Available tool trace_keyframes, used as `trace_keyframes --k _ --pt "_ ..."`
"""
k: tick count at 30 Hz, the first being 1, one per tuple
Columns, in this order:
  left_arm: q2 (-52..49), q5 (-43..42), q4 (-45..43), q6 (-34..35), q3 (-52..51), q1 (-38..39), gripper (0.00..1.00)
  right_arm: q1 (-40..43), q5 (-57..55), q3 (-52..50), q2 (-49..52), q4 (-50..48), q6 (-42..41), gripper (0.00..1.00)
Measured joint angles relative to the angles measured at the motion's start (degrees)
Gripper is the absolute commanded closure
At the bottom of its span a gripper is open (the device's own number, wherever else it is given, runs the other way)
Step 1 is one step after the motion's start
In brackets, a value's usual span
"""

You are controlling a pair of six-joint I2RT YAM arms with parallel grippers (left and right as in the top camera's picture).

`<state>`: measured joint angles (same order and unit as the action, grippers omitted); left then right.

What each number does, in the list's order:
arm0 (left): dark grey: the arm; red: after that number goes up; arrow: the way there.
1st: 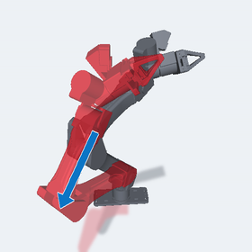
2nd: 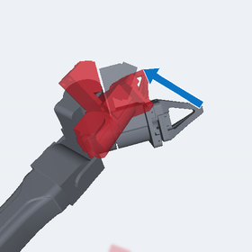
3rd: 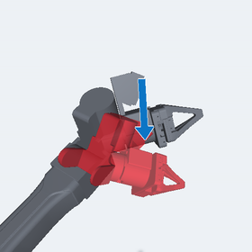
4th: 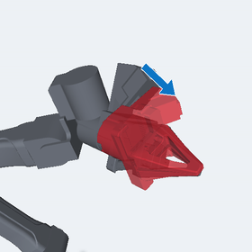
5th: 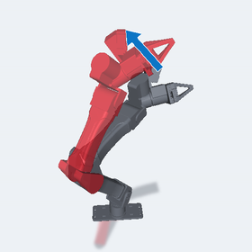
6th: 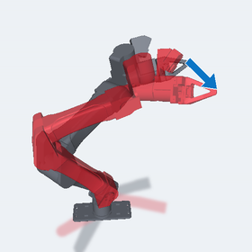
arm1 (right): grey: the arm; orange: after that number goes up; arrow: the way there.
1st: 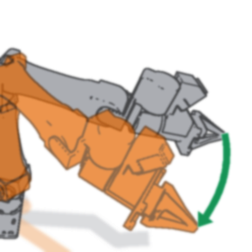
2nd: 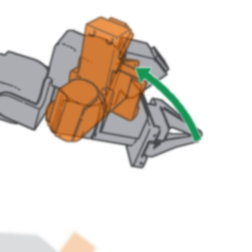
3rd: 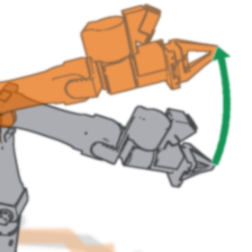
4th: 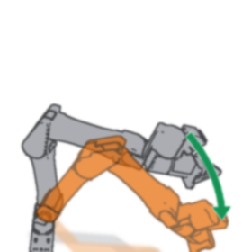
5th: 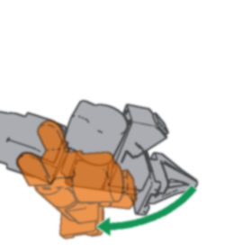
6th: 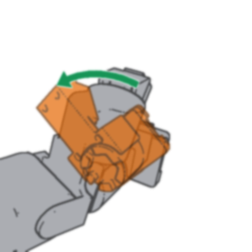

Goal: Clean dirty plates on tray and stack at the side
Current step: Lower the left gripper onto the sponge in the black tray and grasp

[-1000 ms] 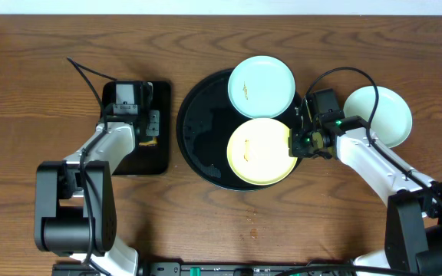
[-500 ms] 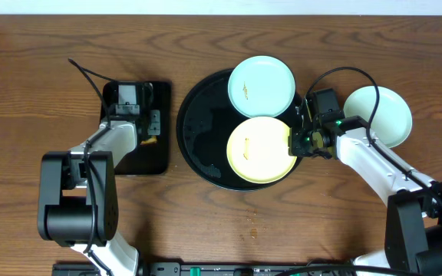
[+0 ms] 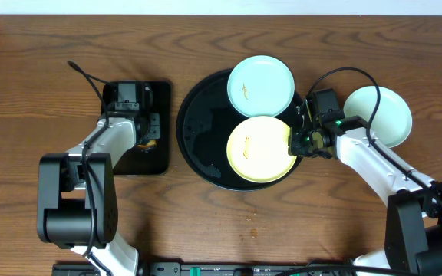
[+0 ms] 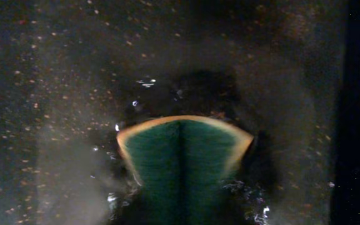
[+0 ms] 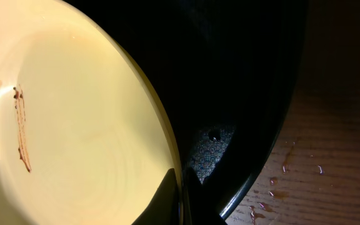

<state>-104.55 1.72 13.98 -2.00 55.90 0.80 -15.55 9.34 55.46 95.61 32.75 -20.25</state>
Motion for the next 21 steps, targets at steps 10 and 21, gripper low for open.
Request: trace_keyframes --k 10,21 --pt "0.76 0.09 5.79 0.59 0.70 -0.22 0.91 0.00 0.00 0.00 0.00 0.42 -0.15 0.99" --pt "1.18 0.42 9.57 0.24 1.03 -0.07 0.12 0.00 0.00 0.00 0.00 0.39 -0.15 0.99"
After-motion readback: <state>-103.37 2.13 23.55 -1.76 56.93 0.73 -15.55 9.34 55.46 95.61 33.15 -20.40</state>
